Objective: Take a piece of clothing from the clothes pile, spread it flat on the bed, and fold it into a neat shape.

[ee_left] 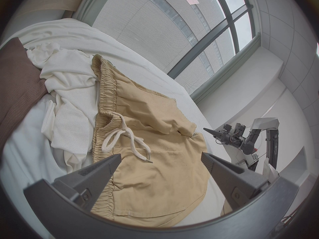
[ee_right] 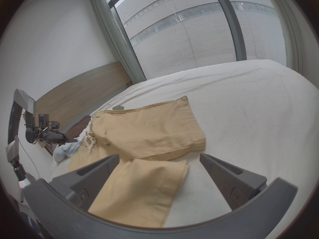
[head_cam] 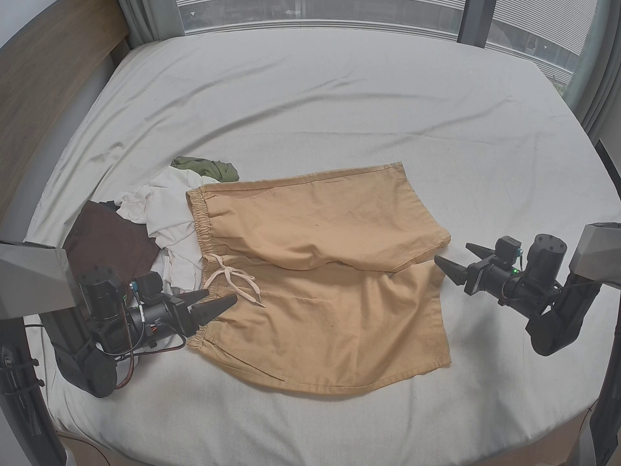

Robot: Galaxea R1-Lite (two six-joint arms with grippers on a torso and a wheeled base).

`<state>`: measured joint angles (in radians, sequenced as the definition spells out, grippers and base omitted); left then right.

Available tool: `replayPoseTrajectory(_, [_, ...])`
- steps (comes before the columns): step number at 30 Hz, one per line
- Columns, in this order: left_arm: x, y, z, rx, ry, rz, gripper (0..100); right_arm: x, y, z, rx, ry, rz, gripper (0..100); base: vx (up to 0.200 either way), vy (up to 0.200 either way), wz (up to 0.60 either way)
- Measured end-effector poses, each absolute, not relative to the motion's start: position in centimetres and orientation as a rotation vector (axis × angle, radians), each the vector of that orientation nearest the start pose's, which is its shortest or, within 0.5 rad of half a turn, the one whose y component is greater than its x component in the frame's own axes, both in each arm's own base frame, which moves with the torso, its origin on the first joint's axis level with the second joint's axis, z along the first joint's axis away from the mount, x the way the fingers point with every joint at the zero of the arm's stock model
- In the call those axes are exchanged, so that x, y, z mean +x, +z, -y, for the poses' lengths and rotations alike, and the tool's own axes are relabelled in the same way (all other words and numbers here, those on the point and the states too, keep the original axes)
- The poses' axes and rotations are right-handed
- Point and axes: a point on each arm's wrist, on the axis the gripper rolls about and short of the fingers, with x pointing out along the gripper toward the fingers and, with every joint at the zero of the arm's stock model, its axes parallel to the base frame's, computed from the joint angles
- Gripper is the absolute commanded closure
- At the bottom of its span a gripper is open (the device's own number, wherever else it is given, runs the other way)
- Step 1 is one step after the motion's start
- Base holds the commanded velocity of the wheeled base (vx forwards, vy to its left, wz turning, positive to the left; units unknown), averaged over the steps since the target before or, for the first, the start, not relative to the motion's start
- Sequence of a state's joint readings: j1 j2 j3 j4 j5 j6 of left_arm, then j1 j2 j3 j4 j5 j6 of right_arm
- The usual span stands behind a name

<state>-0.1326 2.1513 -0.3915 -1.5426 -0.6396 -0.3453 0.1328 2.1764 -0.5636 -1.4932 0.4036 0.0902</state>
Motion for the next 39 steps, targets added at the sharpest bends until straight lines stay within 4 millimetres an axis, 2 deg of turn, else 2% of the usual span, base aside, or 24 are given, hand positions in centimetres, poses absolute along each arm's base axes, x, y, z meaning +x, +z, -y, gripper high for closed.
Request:
replayPoseTrajectory(3, [29.7, 4.4, 5.3, -0.38, -0.724, -0.347, 0, 32.4, 5.7, -6.5, 0.112, 0.571, -0.168, 0, 0.0, 0.0, 0.0])
replayPoseTrajectory(18, [29.4, 4.3, 5.3, -0.379, -0.724, -0.355, 0, 29.2, 6.3, -9.6, 0.106, 0.692, -0.209, 0, 0.0, 0.0, 0.0])
replayPoseTrajectory(32, [28.9, 3.6, 5.2, -0.385, -0.709, -0.39, 0, 27.0, 5.4, -10.0, 0.132, 0.728, -0.307, 0, 0.0, 0.0, 0.0])
replayPoseTrajectory(39, [28.2, 3.1, 5.0, -0.384, -0.701, -0.424, 0, 26.2, 4.8, -9.8, 0.169, 0.713, -0.43, 0, 0.0, 0.0, 0.0])
